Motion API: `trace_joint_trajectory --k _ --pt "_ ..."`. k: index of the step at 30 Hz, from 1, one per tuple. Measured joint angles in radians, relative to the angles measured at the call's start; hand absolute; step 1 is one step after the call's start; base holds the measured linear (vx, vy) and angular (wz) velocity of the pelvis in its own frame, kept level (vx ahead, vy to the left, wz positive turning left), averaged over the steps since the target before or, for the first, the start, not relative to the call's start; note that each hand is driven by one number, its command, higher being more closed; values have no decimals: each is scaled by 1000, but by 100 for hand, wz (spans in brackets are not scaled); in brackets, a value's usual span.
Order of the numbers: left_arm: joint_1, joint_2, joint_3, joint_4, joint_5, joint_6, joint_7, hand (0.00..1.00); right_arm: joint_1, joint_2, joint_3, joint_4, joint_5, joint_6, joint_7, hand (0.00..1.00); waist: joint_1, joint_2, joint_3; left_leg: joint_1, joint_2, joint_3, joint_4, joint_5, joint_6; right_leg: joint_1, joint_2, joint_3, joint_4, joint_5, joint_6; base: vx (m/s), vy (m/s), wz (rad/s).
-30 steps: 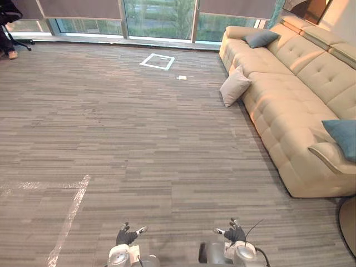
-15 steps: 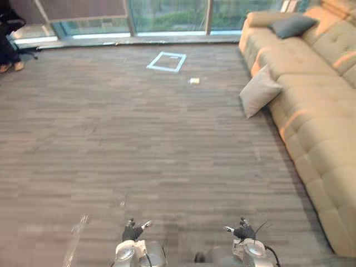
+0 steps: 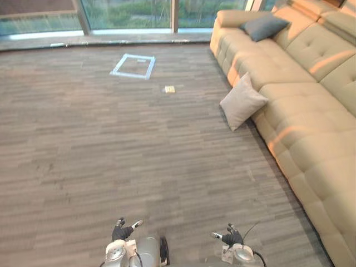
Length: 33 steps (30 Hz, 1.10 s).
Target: Pick up cushions and gather them together orderly.
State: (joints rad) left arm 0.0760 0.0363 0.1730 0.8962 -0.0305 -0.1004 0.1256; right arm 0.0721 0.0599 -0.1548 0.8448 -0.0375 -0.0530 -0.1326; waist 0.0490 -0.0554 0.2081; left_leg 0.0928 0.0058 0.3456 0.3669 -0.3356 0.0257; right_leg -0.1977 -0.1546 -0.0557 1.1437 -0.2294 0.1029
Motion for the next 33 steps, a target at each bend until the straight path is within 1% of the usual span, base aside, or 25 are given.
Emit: trace_joint_trajectory --k 2,3,5,6,7,9,10,11,12,13,14,15,17,19,21,23,24,25,26,27,28,29,30,31,33 --pt "-15 -8 -21 12 5 0 -1 0 0 -1 -16 -29 0 -10 0 0 -10 6 4 93 0 -5 -71 -13 -14 -115 14 -100 -153 -27 -22 671 92 6" --pt "-25 -15 -33 27 8 1 -1 0 -4 -6 -31 -30 0 -10 0 0 -19 8 7 150 -1 -13 -113 -15 -17 -139 32 -144 -310 -22 -34 740 25 39" --pt "-23 -32 -58 31 9 0 -4 0 -2 -26 -39 -23 0 -8 1 0 -49 8 7 230 -8 -63 -165 -26 -38 -142 64 -178 -599 52 -73 682 -33 71" --pt "-19 -42 -71 35 9 0 -8 0 7 -31 -39 -13 1 -4 1 0 -50 3 5 268 -21 -94 -181 -38 -59 -142 71 -172 -697 123 -102 612 -79 87" --pt "-22 -50 -73 37 10 -1 -15 0 13 -36 -47 -5 21 -6 5 0 -57 -2 2 302 -28 -135 -178 -47 -72 -154 72 -138 -659 222 -189 770 -137 63" --pt "-22 -81 -71 40 21 1 -20 0 -4 -66 -44 -6 8 -3 8 0 -58 62 -13 279 24 -173 -81 -34 -91 -151 84 -172 -581 117 -191 772 -191 32" --pt "-23 -91 -66 41 30 0 -22 0 -5 -78 -46 -6 8 -3 9 0 -61 87 -17 229 46 -192 46 -15 -104 -136 93 -188 -566 72 -195 662 -188 22" --pt "-25 -94 -42 39 29 2 -25 0 -10 -84 -49 -6 9 2 12 0 -64 106 -12 169 77 -204 212 39 -121 -101 111 -196 -572 40 -200 659 -185 2" --pt "-22 -96 -10 37 30 3 -29 0 -14 -86 -48 -4 10 8 11 0 -62 116 -8 95 110 -215 401 146 -136 -42 139 -186 -603 18 -208 646 -148 -22" --pt "-18 -94 18 37 30 3 -29 0 -13 -84 -44 -3 11 12 10 0 -57 119 -3 39 152 -210 555 162 -140 25 169 -173 -647 2 -218 764 -158 -40" --pt "-18 -90 37 27 30 2 -30 0 -13 -75 -37 -1 18 14 8 0 -56 109 7 -19 189 -183 685 144 -116 116 194 -154 -699 -14 -226 619 -118 -42" --pt "-17 -80 39 13 30 1 -30 0 -13 -65 -34 1 20 15 8 0 -48 95 16 -57 203 -163 730 123 -107 171 200 -137 -731 -23 -228 562 -116 -52" --pt "-8 -58 36 -20 30 -2 -31 0 -11 -36 -28 11 40 17 8 0 -31 56 13 -194 213 -117 687 77 -90 287 201 -71 -824 -31 -223 472 -72 -81" --pt "2 -59 36 -48 30 -4 -31 0 -21 -24 -25 9 40 19 7 0 -16 65 14 -311 201 -98 519 46 -73 358 197 11 -890 -34 -214 527 74 -117" --pt "2 -70 44 -65 28 -7 -30 0 -17 -19 -28 9 40 24 5 0 0 66 22 -354 172 -107 343 53 -77 411 172 60 -919 -45 -192 527 185 -106" --pt "8 -72 43 -68 28 -21 -28 0 -9 -21 -27 9 40 24 3 0 8 69 20 -370 131 -148 110 126 -97 453 144 122 -934 -87 -155 525 303 -95" --pt "17 -72 45 -68 28 -24 -26 0 -9 -21 -22 13 39 24 1 0 11 76 18 -373 132 -172 42 201 -105 480 139 165 -938 -121 -134 683 446 -113" --pt "28 -56 47 -61 28 -22 -21 0 -9 -20 -13 26 39 25 -1 0 15 69 -2 -367 126 -169 74 249 -92 490 124 213 -924 -138 -128 584 388 -112" --pt "35 -40 47 -61 28 -20 -20 0 -7 -8 2 31 39 25 -1 0 15 47 -18 -370 116 -150 102 213 -81 481 108 239 -901 -135 -132 596 372 -92" --pt "40 -24 47 -57 28 -19 -21 0 7 1 21 31 38 23 0 0 10 14 -34 -359 103 -117 114 175 -60 445 82 262 -831 -126 -125 578 340 -71" --pt "37 -17 47 -54 28 -19 -20 0 11 7 38 31 38 24 2 0 12 0 -36 -335 97 -83 123 147 -45 403 71 281 -720 -110 -96 563 333 -66" --pt "34 -15 47 -45 29 -19 -19 0 11 8 41 31 38 23 2 0 16 -4 -36 -311 94 -61 129 127 -35 360 67 286 -613 -84 -54 516 321 -64" --pt "28 -9 44 -35 28 -16 -16 0 9 -1 41 27 37 23 2 0 14 -7 -29 -248 85 -32 124 93 -23 287 59 283 -418 -26 34 495 288 -58" --pt "18 -10 42 -16 29 -10 -15 0 10 -1 41 8 37 20 6 0 11 3 -13 -185 77 -26 122 56 -20 231 50 244 -250 -9 60 473 265 -47" --pt "11 -8 30 8 29 0 -13 0 15 -1 42 -10 36 7 8 0 2 10 -10 -69 68 7 80 15 -21 131 14 126 -77 -28 26 435 183 -36"
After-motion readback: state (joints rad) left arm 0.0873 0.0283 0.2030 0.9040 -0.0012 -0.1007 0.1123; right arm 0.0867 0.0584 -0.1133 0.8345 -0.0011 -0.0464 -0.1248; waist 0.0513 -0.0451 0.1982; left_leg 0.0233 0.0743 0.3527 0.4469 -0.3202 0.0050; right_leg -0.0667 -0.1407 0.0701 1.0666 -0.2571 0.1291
